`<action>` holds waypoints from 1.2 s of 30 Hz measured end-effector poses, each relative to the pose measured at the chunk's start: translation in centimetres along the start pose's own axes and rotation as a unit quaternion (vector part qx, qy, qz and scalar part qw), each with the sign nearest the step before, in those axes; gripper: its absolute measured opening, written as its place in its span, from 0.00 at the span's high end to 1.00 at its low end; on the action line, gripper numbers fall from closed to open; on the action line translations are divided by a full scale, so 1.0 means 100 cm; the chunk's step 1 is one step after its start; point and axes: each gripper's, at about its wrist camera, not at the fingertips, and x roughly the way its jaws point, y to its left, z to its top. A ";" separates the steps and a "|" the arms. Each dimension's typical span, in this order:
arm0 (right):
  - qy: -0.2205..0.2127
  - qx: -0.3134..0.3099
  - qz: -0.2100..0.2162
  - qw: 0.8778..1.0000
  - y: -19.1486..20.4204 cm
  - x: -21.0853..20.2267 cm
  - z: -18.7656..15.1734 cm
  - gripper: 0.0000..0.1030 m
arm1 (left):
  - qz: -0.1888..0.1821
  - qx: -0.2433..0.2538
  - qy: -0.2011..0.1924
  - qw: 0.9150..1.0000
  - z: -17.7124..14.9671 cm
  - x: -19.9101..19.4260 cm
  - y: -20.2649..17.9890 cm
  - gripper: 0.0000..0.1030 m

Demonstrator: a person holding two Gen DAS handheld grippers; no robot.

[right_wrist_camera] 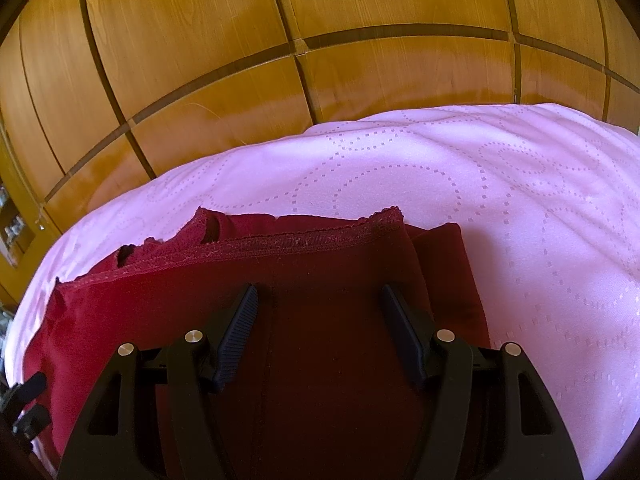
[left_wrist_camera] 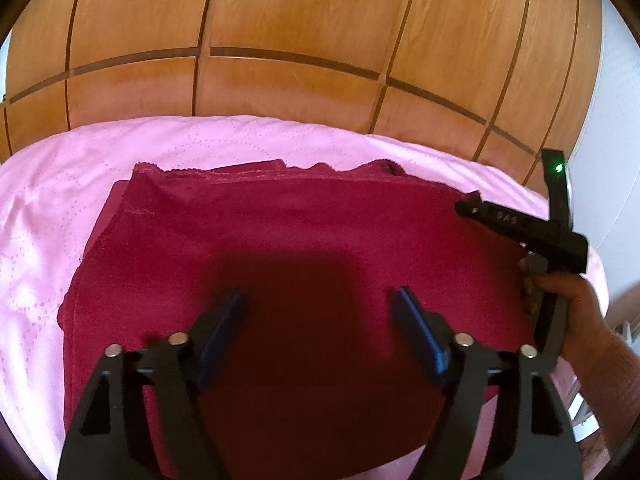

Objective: Fold small clothes
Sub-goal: 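Press the folded sweater flat with both open tools, then grasp the sweater's side edge with the right tool and lift it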

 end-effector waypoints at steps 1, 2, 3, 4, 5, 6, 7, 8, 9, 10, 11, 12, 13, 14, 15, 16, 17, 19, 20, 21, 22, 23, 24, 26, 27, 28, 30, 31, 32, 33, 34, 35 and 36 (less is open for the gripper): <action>0.000 0.000 0.000 1.000 0.000 0.000 0.000 0.38 | -0.004 -0.002 -0.004 1.000 0.000 -0.002 0.000 0.51; 0.000 -0.001 -0.001 1.000 0.000 0.001 0.001 0.38 | -0.007 -0.002 -0.008 1.000 0.000 -0.004 0.000 0.56; 0.000 -0.001 -0.002 1.000 0.000 0.001 0.001 0.38 | -0.007 0.001 -0.012 1.000 -0.001 -0.005 -0.001 0.60; 0.000 -0.002 -0.002 1.000 0.000 0.001 0.001 0.38 | -0.006 0.004 -0.012 1.000 -0.002 -0.005 -0.002 0.64; 0.001 -0.002 -0.002 1.000 0.000 0.000 0.001 0.38 | -0.007 0.007 -0.010 1.000 -0.004 -0.004 -0.003 0.66; 0.001 -0.002 -0.003 1.000 0.000 0.001 0.001 0.38 | -0.008 0.011 -0.005 1.000 -0.006 -0.002 -0.005 0.70; 0.001 -0.003 -0.003 1.000 0.000 0.001 0.001 0.38 | -0.009 0.015 0.002 1.000 -0.010 0.001 -0.006 0.71; 0.001 -0.003 -0.003 1.000 0.000 0.001 0.001 0.38 | -0.008 0.021 0.005 1.000 -0.013 0.002 -0.008 0.71; 0.001 -0.003 -0.003 1.000 0.000 0.001 0.001 0.38 | -0.005 0.029 0.005 1.000 -0.017 0.005 -0.009 0.71; 0.001 -0.003 -0.003 1.000 0.000 0.001 0.001 0.38 | 0.002 0.042 0.006 0.999 -0.020 0.008 -0.012 0.71; 0.001 -0.003 -0.003 1.000 0.000 0.001 0.001 0.38 | 0.007 0.050 0.010 0.999 -0.022 0.011 -0.013 0.70; 0.001 -0.003 -0.003 1.000 0.000 0.001 0.001 0.38 | 0.011 0.055 0.012 0.998 -0.024 0.016 -0.013 0.70; 0.001 -0.003 -0.003 1.000 0.000 0.001 0.001 0.38 | 0.011 0.053 0.010 0.998 -0.024 0.017 -0.013 0.70; 0.001 -0.002 -0.003 1.000 0.000 0.001 0.001 0.38 | 0.011 0.053 0.009 0.999 -0.024 0.018 -0.012 0.69; 0.001 -0.002 -0.003 1.000 0.000 0.001 0.001 0.38 | 0.013 0.054 0.009 0.998 -0.025 0.019 -0.013 0.69; 0.001 -0.003 -0.003 1.000 0.000 0.001 0.001 0.38 | 0.014 0.056 0.007 0.998 -0.025 0.019 -0.013 0.69; 0.001 -0.003 -0.003 1.000 0.000 0.001 0.001 0.38 | 0.014 0.058 0.005 0.998 -0.026 0.018 -0.013 0.69; 0.001 -0.005 -0.007 1.000 0.001 0.000 0.001 0.38 | 0.014 0.060 0.002 0.998 -0.029 0.016 -0.014 0.69; 0.001 -0.008 -0.013 1.000 0.003 0.000 0.001 0.38 | 0.015 0.061 0.001 0.998 -0.030 0.016 -0.014 0.69; 0.003 -0.013 -0.021 1.000 0.004 -0.001 0.002 0.38 | 0.015 0.062 0.000 0.998 -0.030 0.016 -0.014 0.69; 0.003 -0.018 -0.029 0.999 0.006 -0.003 0.002 0.38 | 0.013 0.062 0.000 0.998 -0.030 0.015 -0.014 0.69; 0.001 -0.024 -0.041 0.999 0.009 -0.008 0.002 0.38 | 0.012 0.061 0.000 0.998 -0.029 0.015 -0.012 0.69; -0.010 -0.026 -0.055 0.998 0.012 -0.017 0.002 0.38 | 0.007 0.059 0.000 0.998 -0.029 0.015 -0.010 0.69; -0.032 -0.009 -0.070 0.997 0.012 -0.037 -0.002 0.32 | -0.001 0.052 0.000 0.999 -0.029 0.014 -0.007 0.69; -0.048 0.005 -0.071 0.996 0.012 -0.050 -0.005 0.32 | -0.003 0.051 0.000 0.999 -0.029 0.014 -0.006 0.69; -0.066 0.025 -0.055 0.996 0.009 -0.069 -0.010 0.32 | -0.005 0.050 0.000 0.999 -0.029 0.013 -0.005 0.69; -0.076 0.048 -0.034 0.995 0.005 -0.090 -0.017 0.32 | -0.006 0.049 -0.001 0.999 -0.028 0.014 -0.004 0.69; -0.076 0.067 -0.032 0.994 0.000 -0.102 -0.023 0.32 | -0.007 0.047 -0.002 0.999 -0.028 0.014 -0.004 0.69; -0.075 0.087 -0.031 0.993 -0.007 -0.112 -0.029 0.32 | -0.007 0.047 -0.002 0.999 -0.028 0.014 -0.004 0.69; -0.074 0.104 -0.028 0.991 -0.014 -0.121 -0.035 0.32 | -0.008 0.047 -0.003 0.999 -0.029 0.013 -0.004 0.69; -0.070 0.119 -0.026 0.990 -0.021 -0.127 -0.040 0.32 | -0.009 0.046 -0.002 0.999 -0.029 0.012 -0.004 0.69; -0.069 0.128 -0.026 0.989 -0.023 -0.132 -0.043 0.32 | -0.012 0.044 -0.002 0.999 -0.028 0.011 -0.003 0.67; -0.067 0.141 -0.025 0.988 -0.030 -0.140 -0.049 0.32 | -0.017 0.042 -0.002 0.999 -0.027 0.011 -0.002 0.65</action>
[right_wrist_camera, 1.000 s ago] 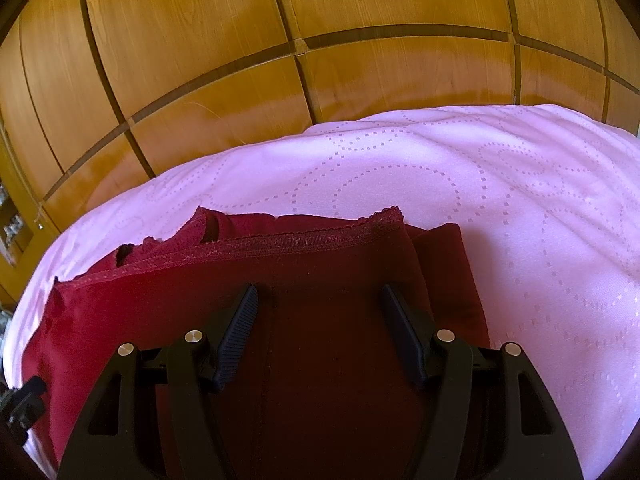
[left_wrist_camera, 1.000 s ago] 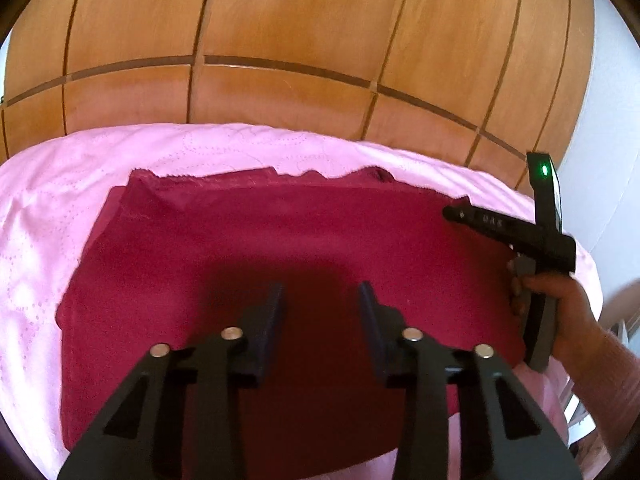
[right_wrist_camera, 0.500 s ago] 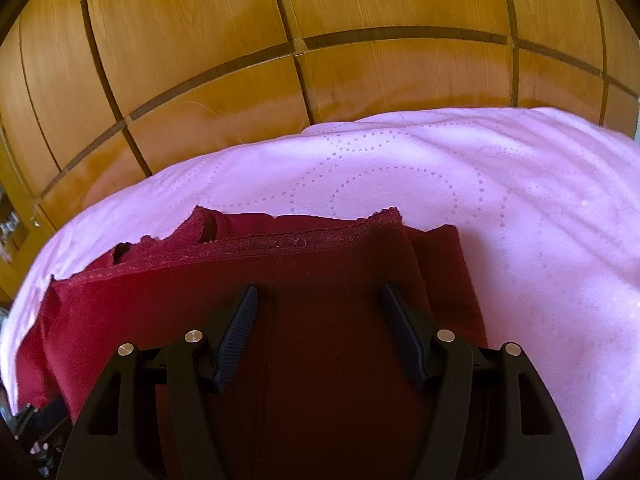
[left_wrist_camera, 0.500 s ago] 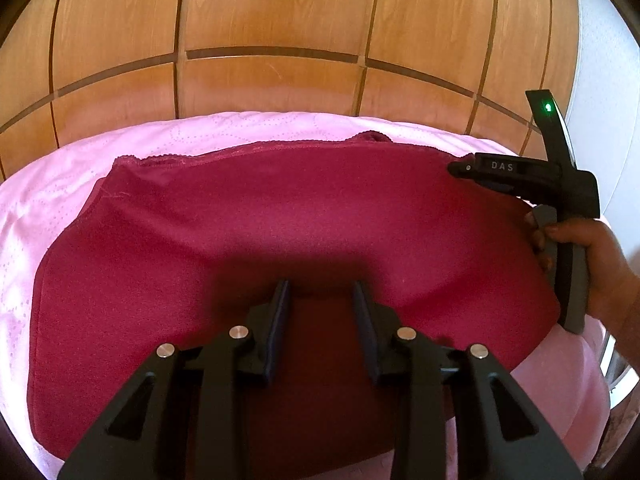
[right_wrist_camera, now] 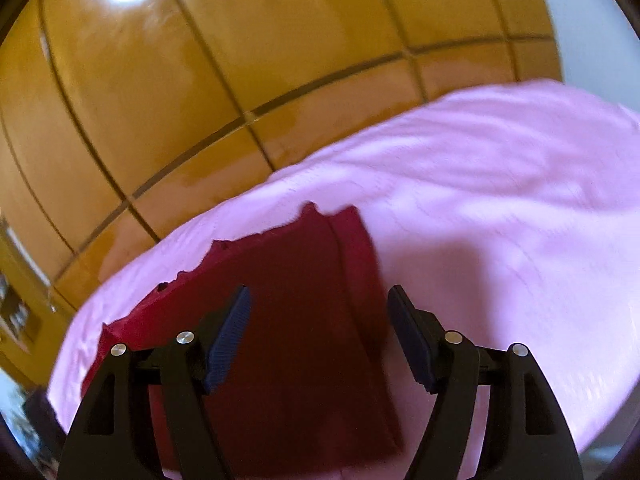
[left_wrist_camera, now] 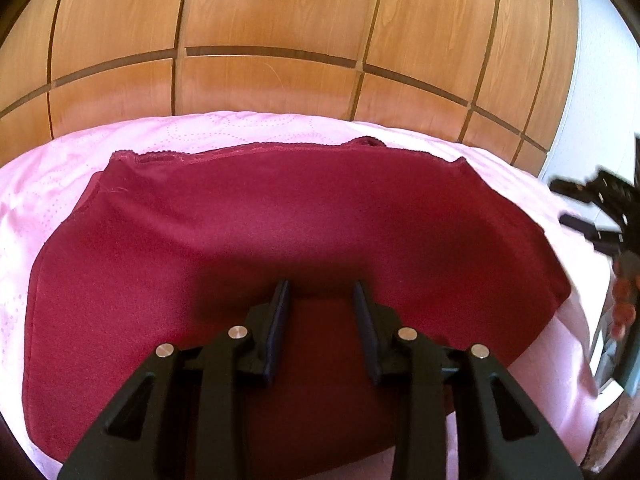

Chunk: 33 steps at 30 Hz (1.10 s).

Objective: Fold small clothes
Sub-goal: 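Grasp the sweater's side edge with the right tool and lift it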

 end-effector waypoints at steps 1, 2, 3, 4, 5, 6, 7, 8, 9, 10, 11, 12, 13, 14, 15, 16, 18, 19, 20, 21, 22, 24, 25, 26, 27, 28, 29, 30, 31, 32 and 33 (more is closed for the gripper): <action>0.003 0.004 0.001 1.000 -0.004 -0.005 -0.003 0.32 | -0.006 -0.004 0.000 1.000 0.001 -0.001 0.001 0.63; 0.007 0.008 0.000 1.000 -0.007 -0.010 -0.006 0.32 | -0.011 -0.006 0.000 1.000 0.001 -0.002 0.002 0.62; 0.013 0.016 0.001 1.000 -0.013 -0.017 -0.010 0.32 | -0.011 -0.008 -0.001 1.000 0.002 -0.004 0.003 0.62; 0.018 0.023 0.005 1.000 -0.016 -0.021 -0.015 0.32 | -0.013 -0.010 -0.001 1.000 0.003 -0.005 0.003 0.62; 0.026 0.034 0.014 0.999 -0.020 -0.025 -0.019 0.32 | -0.016 -0.012 -0.001 1.000 0.003 -0.008 0.004 0.62; 0.034 0.043 0.023 0.998 -0.023 -0.028 -0.024 0.32 | -0.018 -0.014 -0.002 1.000 0.003 -0.010 0.003 0.62; 0.040 0.049 0.028 0.998 -0.024 -0.031 -0.028 0.32 | -0.024 -0.015 -0.004 1.000 0.003 -0.013 0.003 0.63; 0.046 0.056 0.032 0.997 -0.025 -0.034 -0.033 0.32 | -0.032 -0.015 -0.008 0.999 0.004 -0.017 0.002 0.63; 0.052 0.063 0.038 0.996 -0.026 -0.036 -0.037 0.32 | -0.037 -0.014 -0.011 0.999 0.004 -0.019 0.001 0.63; 0.063 0.076 0.051 0.994 -0.028 -0.036 -0.043 0.32 | -0.043 -0.010 -0.016 0.999 0.005 -0.022 -0.001 0.62; 0.072 0.087 0.064 0.992 -0.029 -0.035 -0.046 0.32 | -0.049 -0.003 -0.021 0.999 0.005 -0.025 -0.003 0.63; 0.082 0.100 0.077 0.989 -0.029 -0.032 -0.051 0.32 | -0.050 0.003 -0.023 0.998 0.005 -0.026 -0.005 0.63; 0.096 0.116 0.092 0.984 -0.029 -0.028 -0.057 0.32 | -0.048 0.012 -0.022 0.999 0.004 -0.026 -0.008 0.63; 0.109 0.130 0.105 0.980 -0.029 -0.023 -0.062 0.32 | -0.045 0.016 -0.016 0.999 0.002 -0.023 -0.009 0.63; 0.118 0.139 0.113 0.977 -0.028 -0.020 -0.066 0.32 | -0.042 0.015 -0.008 0.999 0.000 -0.020 -0.008 0.63; 0.133 0.153 0.122 0.972 -0.027 -0.014 -0.072 0.32 | -0.040 0.010 -0.001 0.999 0.000 -0.017 -0.006 0.64; 0.150 0.181 0.147 0.961 -0.025 -0.006 -0.081 0.32 | -0.040 -0.008 0.008 0.999 -0.004 -0.013 0.001 0.67; 0.150 0.183 0.149 0.960 -0.023 -0.005 -0.083 0.32 | -0.041 -0.011 0.008 0.999 -0.005 -0.012 0.004 0.69; 0.146 0.177 0.146 0.962 -0.021 -0.004 -0.083 0.32 | -0.042 -0.013 0.010 0.999 -0.006 -0.010 0.005 0.69; 0.142 0.170 0.144 0.964 -0.019 -0.002 -0.083 0.32 | -0.043 -0.013 0.011 0.999 -0.007 -0.009 0.006 0.69; 0.137 0.162 0.142 0.967 -0.018 0.000 -0.081 0.32 | -0.042 -0.013 0.011 0.999 -0.008 -0.008 0.006 0.69; 0.123 0.153 0.140 0.971 -0.015 0.003 -0.075 0.32 | -0.040 -0.010 0.010 0.999 -0.009 -0.008 0.004 0.69; 0.113 0.147 0.137 0.973 -0.013 0.006 -0.072 0.32 | -0.039 -0.009 0.009 0.999 -0.009 -0.008 0.004 0.69; 0.104 0.143 0.134 0.975 -0.013 0.007 -0.068 0.32 | -0.039 -0.009 0.009 0.999 -0.010 -0.008 0.005 0.69; 0.097 0.140 0.131 0.977 -0.012 0.009 -0.064 0.32 | -0.040 -0.010 0.009 0.999 -0.011 -0.009 0.005 0.69; 0.090 0.141 0.127 0.978 -0.013 0.014 -0.060 0.32 | -0.040 -0.010 0.009 0.999 -0.011 -0.009 0.005 0.69; 0.084 0.148 0.123 0.978 -0.015 0.018 -0.056 0.32 | -0.040 -0.010 0.009 0.999 -0.011 -0.009 0.006 0.69; 0.080 0.155 0.122 0.977 -0.017 0.023 -0.051 0.32 | -0.040 -0.010 0.010 0.999 -0.011 -0.009 0.006 0.69; 0.072 0.168 0.121 0.976 -0.021 0.027 -0.046 0.32 | -0.040 -0.009 0.010 0.999 -0.011 -0.009 0.006 0.69; 0.066 0.178 0.121 0.974 -0.024 0.030 -0.042 0.32 | -0.040 -0.008 0.009 0.999 -0.012 -0.009 0.006 0.69; 0.061 0.192 0.125 0.972 -0.029 0.035 -0.037 0.32 | -0.039 -0.008 0.009 0.999 -0.012 -0.009 0.006 0.69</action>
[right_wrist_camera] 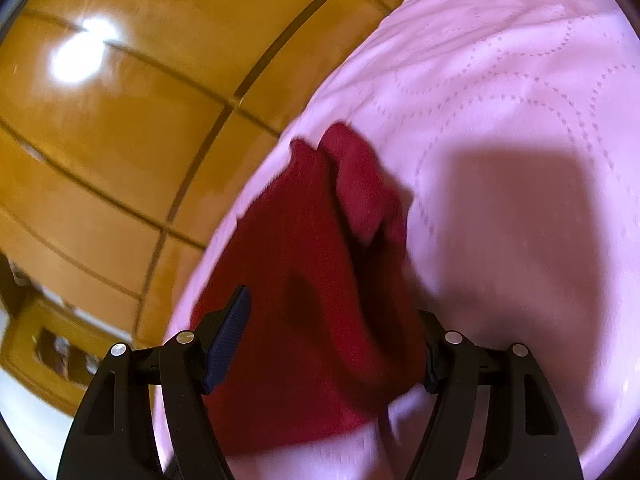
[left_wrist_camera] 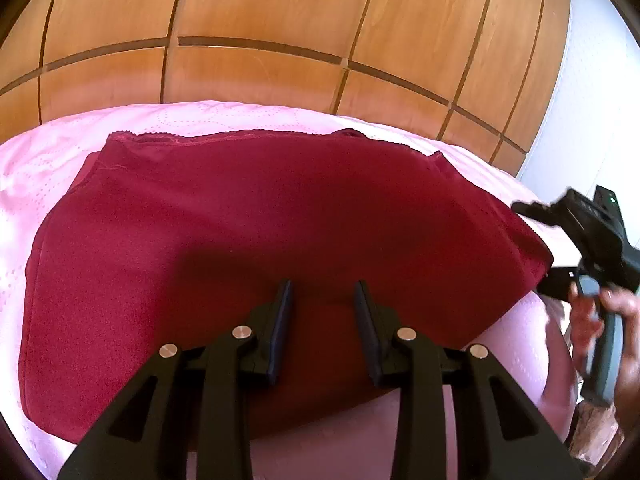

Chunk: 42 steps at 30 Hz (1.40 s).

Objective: Fold small clothes
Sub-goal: 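Grasp the sweater's side edge with the right tool and lift it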

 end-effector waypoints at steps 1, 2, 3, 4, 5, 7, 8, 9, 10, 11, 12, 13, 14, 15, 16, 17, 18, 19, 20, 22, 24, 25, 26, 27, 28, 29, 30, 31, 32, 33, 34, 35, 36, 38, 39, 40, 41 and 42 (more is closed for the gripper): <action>0.001 0.006 0.003 1.000 -0.002 0.003 0.005 0.32 | 0.001 0.001 0.000 1.000 0.000 0.000 0.000 0.69; 0.005 0.014 0.007 1.000 -0.005 0.008 0.011 0.32 | 0.001 0.002 0.000 1.000 0.000 0.000 0.000 0.69; 0.012 0.018 0.012 1.000 -0.006 0.013 0.016 0.32 | 0.002 0.003 0.000 1.000 -0.001 0.001 -0.001 0.69; 0.017 0.017 0.016 1.000 -0.006 0.015 0.020 0.32 | 0.002 0.004 0.001 1.000 0.000 0.001 -0.001 0.69; 0.025 0.014 0.018 0.999 -0.006 0.018 0.024 0.32 | 0.003 0.005 0.001 1.000 -0.001 0.001 -0.001 0.69; 0.042 -0.003 0.017 0.999 -0.004 0.024 0.030 0.34 | 0.003 0.006 0.001 1.000 -0.001 0.001 -0.002 0.69; 0.046 -0.013 0.014 0.999 -0.003 0.027 0.031 0.40 | 0.003 0.006 0.001 1.000 -0.001 0.001 -0.002 0.69; 0.049 -0.021 0.008 0.999 -0.002 0.030 0.031 0.50 | 0.003 0.005 0.001 1.000 -0.001 0.001 -0.003 0.69; 0.050 -0.033 -0.004 0.998 -0.001 0.032 0.030 0.55 | 0.003 0.005 0.001 1.000 0.000 0.001 -0.003 0.69; 0.049 -0.045 -0.017 0.998 0.000 0.035 0.029 0.66 | 0.003 0.006 0.001 1.000 -0.001 0.000 -0.003 0.69; 0.049 -0.048 -0.019 0.998 -0.001 0.035 0.028 0.71 | 0.003 0.007 0.002 1.000 0.000 0.000 -0.003 0.69; 0.047 -0.043 -0.016 0.998 -0.003 0.036 0.027 0.72 | 0.002 0.008 0.003 1.000 0.000 0.000 -0.004 0.69; 0.042 -0.033 -0.012 0.998 -0.005 0.036 0.026 0.73 | 0.000 0.009 0.004 1.000 0.000 0.000 -0.004 0.66; 0.040 -0.026 -0.009 0.999 -0.006 0.035 0.027 0.74 | -0.006 0.010 0.005 1.000 0.001 0.000 -0.005 0.61; 0.039 -0.022 -0.008 0.999 -0.006 0.035 0.027 0.75 | -0.009 0.011 0.007 1.000 0.002 -0.001 -0.005 0.52; 0.038 -0.017 -0.007 0.999 -0.005 0.034 0.027 0.77 | -0.011 0.011 0.008 1.000 0.004 -0.004 -0.006 0.46; 0.037 -0.016 -0.006 0.999 -0.003 0.034 0.028 0.78 | -0.010 0.011 0.007 1.000 0.006 -0.006 -0.007 0.32; 0.034 -0.016 -0.006 0.999 0.002 0.033 0.029 0.78 | -0.007 0.011 0.003 1.000 0.009 -0.009 -0.007 0.29; 0.031 -0.016 -0.005 0.999 0.005 0.031 0.030 0.79 | -0.006 0.009 -0.001 1.000 0.011 -0.012 -0.006 0.29; 0.025 -0.016 0.000 1.000 0.013 0.025 0.031 0.80 | 0.001 0.003 -0.010 1.000 0.017 -0.020 0.001 0.29; 0.022 -0.016 0.007 1.000 0.024 0.020 0.033 0.80 | 0.016 -0.009 -0.018 1.000 0.022 -0.028 0.011 0.28; 0.021 -0.018 0.010 1.000 0.028 0.017 0.033 0.80 | 0.027 -0.023 -0.021 0.999 0.024 -0.033 0.020 0.28; 0.020 -0.023 0.013 0.999 0.034 0.014 0.033 0.80 | 0.032 -0.032 -0.022 0.999 0.025 -0.035 0.026 0.27; 0.019 -0.028 0.016 0.999 0.038 0.013 0.034 0.80 | 0.043 -0.053 -0.026 0.997 0.027 -0.041 0.039 0.25; 0.017 -0.039 0.021 0.999 0.049 0.010 0.033 0.80 | 0.052 -0.066 -0.029 0.996 0.028 -0.046 0.048 0.25; 0.016 -0.046 0.024 0.999 0.058 0.009 0.033 0.80 | 0.062 -0.081 -0.033 0.994 0.028 -0.051 0.058 0.25; 0.014 -0.055 0.027 0.998 0.068 0.009 0.033 0.80 | 0.073 -0.092 -0.036 0.992 0.029 -0.056 0.067 0.25; 0.013 -0.061 0.030 0.998 0.075 0.008 0.032 0.80 | 0.084 -0.101 -0.040 0.991 0.029 -0.060 0.075 0.24; 0.011 -0.068 0.034 0.997 0.082 0.007 0.031 0.80 | 0.094 -0.110 -0.044 0.988 0.028 -0.065 0.085 0.23; 0.010 -0.078 0.039 0.996 0.092 0.005 0.029 0.80 | 0.102 -0.117 -0.047 0.987 0.027 -0.069 0.093 0.21; 0.009 -0.082 0.043 0.996 0.098 0.003 0.028 0.80 | 0.110 -0.124 -0.050 0.985 0.025 -0.074 0.100 0.20; 0.009 -0.086 0.051 0.995 0.105 0.002 0.026 0.80 | 0.119 -0.129 -0.054 0.983 0.024 -0.076 0.107 0.20; 0.010 -0.088 0.060 0.994 0.113 0.003 0.024 0.80 | 0.125 -0.132 -0.056 0.982 0.022 -0.079 0.112 0.20; 0.012 -0.095 0.070 0.993 0.125 0.000 0.020 0.80 | 0.139 -0.145 -0.061 0.978 0.016 -0.088 0.126 0.19; 0.014 -0.100 0.074 0.992 0.132 0.002 0.019 0.80 | 0.143 -0.150 -0.062 0.976 0.016 -0.089 0.131 0.19; 0.017 -0.106 0.081 0.991 0.140 0.003 0.016 0.80 | 0.147 -0.159 -0.064 0.974 0.014 -0.092 0.137 0.19; 0.021 -0.112 0.087 0.990 0.147 0.005 0.013 0.80 | 0.150 -0.168 -0.064 0.972 0.012 -0.094 0.144 0.19; 0.027 -0.119 0.096 0.988 0.156 0.007 0.009 0.80 | 0.153 -0.175 -0.064 0.971 0.012 -0.095 0.147 0.19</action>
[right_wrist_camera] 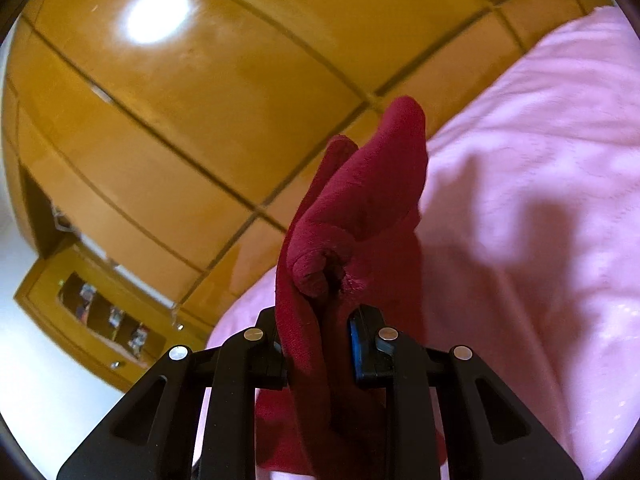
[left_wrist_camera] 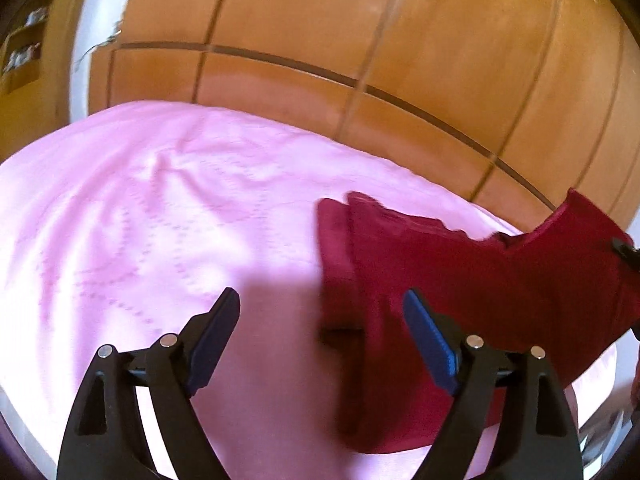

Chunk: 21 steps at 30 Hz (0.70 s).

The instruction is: Fold small clothes

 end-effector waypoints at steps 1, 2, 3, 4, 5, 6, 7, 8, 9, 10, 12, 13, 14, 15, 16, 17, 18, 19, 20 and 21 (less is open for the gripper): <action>0.005 -0.006 0.007 1.000 0.010 0.002 -0.003 0.80 | 0.004 -0.009 0.000 1.000 0.001 -0.001 0.006 0.19; 0.011 -0.014 0.014 1.000 0.018 0.007 -0.005 0.80 | 0.006 -0.019 -0.001 1.000 0.002 -0.003 0.012 0.19; 0.015 -0.019 0.019 1.000 0.024 0.010 -0.007 0.80 | 0.007 -0.026 -0.002 1.000 0.002 -0.004 0.016 0.19; 0.022 -0.028 0.024 0.999 0.034 0.017 -0.010 0.80 | 0.009 -0.032 -0.004 0.999 0.003 -0.005 0.020 0.19; 0.029 -0.037 0.029 0.998 0.043 0.023 -0.013 0.80 | 0.013 -0.036 -0.006 0.999 0.004 -0.005 0.024 0.19; 0.036 -0.046 0.031 0.998 0.051 0.031 -0.017 0.80 | 0.015 -0.038 -0.006 0.999 0.006 -0.004 0.025 0.19; 0.042 -0.054 0.032 0.997 0.058 0.037 -0.021 0.80 | 0.018 -0.040 -0.007 0.999 0.006 -0.003 0.027 0.19; 0.051 -0.061 0.034 0.996 0.065 0.046 -0.026 0.80 | 0.022 -0.043 -0.007 0.999 0.006 -0.003 0.031 0.19; 0.062 -0.067 0.036 0.995 0.072 0.056 -0.032 0.80 | 0.024 -0.046 -0.007 0.999 0.006 -0.005 0.035 0.19; 0.070 -0.071 0.038 0.994 0.079 0.064 -0.038 0.80 | 0.026 -0.052 -0.007 0.998 0.005 -0.006 0.038 0.19; 0.096 -0.086 0.036 0.991 0.092 0.086 -0.057 0.80 | 0.028 -0.061 -0.004 0.998 0.002 -0.007 0.044 0.19; 0.105 -0.095 0.033 0.989 0.096 0.092 -0.065 0.80 | 0.029 -0.065 -0.002 0.997 0.000 -0.007 0.047 0.19; 0.115 -0.110 0.028 0.987 0.101 0.101 -0.076 0.80 | 0.030 -0.070 0.000 0.997 -0.001 -0.008 0.051 0.19; 0.127 -0.130 0.019 0.983 0.108 0.112 -0.089 0.80 | 0.031 -0.072 0.001 0.997 -0.002 -0.008 0.053 0.19; 0.135 -0.141 0.013 0.981 0.112 0.120 -0.098 0.80 | 0.033 -0.075 0.004 0.997 -0.003 -0.008 0.055 0.19; 0.144 -0.156 0.009 0.977 0.114 0.126 -0.108 0.80 | 0.034 -0.076 0.005 0.997 -0.004 -0.008 0.056 0.19; 0.154 -0.175 0.005 0.972 0.120 0.136 -0.121 0.80 | 0.034 -0.079 0.008 0.996 -0.006 -0.007 0.058 0.19; 0.162 -0.185 0.002 0.969 0.123 0.142 -0.129 0.80 | 0.034 -0.080 0.010 0.996 -0.008 -0.008 0.060 0.19; 0.170 -0.195 -0.002 0.966 0.126 0.147 -0.138 0.80 | 0.035 -0.083 0.012 0.996 -0.009 -0.007 0.061 0.19; 0.177 -0.207 -0.011 0.962 0.128 0.154 -0.150 0.80 | 0.034 -0.084 0.014 0.996 -0.010 -0.006 0.062 0.19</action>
